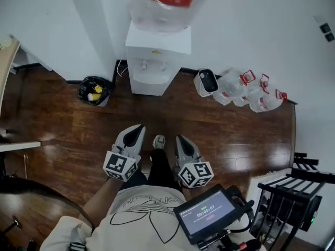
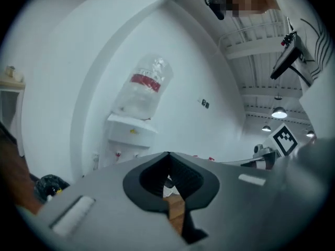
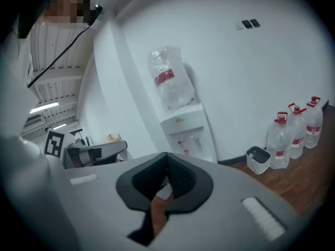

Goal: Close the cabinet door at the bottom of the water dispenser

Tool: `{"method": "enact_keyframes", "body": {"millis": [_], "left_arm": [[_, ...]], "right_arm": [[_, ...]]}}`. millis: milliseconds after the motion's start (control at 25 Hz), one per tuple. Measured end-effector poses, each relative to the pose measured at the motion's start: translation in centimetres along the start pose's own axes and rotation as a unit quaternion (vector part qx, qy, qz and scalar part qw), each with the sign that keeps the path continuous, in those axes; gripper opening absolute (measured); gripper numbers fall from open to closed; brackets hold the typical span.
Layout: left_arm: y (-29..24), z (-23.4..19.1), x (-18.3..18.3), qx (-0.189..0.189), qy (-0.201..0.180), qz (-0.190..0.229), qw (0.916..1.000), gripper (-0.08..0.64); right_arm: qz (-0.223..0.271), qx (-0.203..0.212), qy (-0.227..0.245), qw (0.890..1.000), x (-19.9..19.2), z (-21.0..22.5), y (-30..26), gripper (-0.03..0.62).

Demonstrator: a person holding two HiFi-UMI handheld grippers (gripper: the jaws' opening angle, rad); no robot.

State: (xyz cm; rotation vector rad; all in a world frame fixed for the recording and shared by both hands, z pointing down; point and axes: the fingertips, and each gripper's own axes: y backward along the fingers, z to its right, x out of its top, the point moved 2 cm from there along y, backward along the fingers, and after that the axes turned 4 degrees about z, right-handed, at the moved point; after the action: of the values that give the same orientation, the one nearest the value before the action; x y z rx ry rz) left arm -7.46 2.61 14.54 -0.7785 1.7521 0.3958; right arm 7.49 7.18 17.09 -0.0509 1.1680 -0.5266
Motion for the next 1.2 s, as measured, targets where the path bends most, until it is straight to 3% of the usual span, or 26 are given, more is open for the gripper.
{"method": "enact_keyframes", "body": {"millis": [160,320,560,800,1200], "left_arm": [[2.4,2.9,7.0,-0.029,-0.059,0.061,0.996,0.005],[6.1,5.8,9.7,-0.025,-0.07,0.086,0.9935,0.006],[8.0,9.5,9.2,-0.005,-0.069,0.089,0.9936,0.006],[8.6,10.3,8.5,0.003,-0.068,0.073,0.995,0.006],[9.1,10.8,8.3,0.009,-0.083,0.083,0.9931,0.006]], "right_arm": [[0.062,0.016,0.075,0.995,6.4,-5.8,0.7,0.003],[0.098,0.022,0.098,0.99,7.4,-10.1,3.8,0.003],[0.093,0.059,0.091,0.99,6.3,-11.7,7.4,0.003],[0.096,0.053,0.075,0.991,6.1,-10.5,8.2,0.002],[0.089,0.085,0.088,0.988,5.7,-11.4,8.7,0.002]]}}
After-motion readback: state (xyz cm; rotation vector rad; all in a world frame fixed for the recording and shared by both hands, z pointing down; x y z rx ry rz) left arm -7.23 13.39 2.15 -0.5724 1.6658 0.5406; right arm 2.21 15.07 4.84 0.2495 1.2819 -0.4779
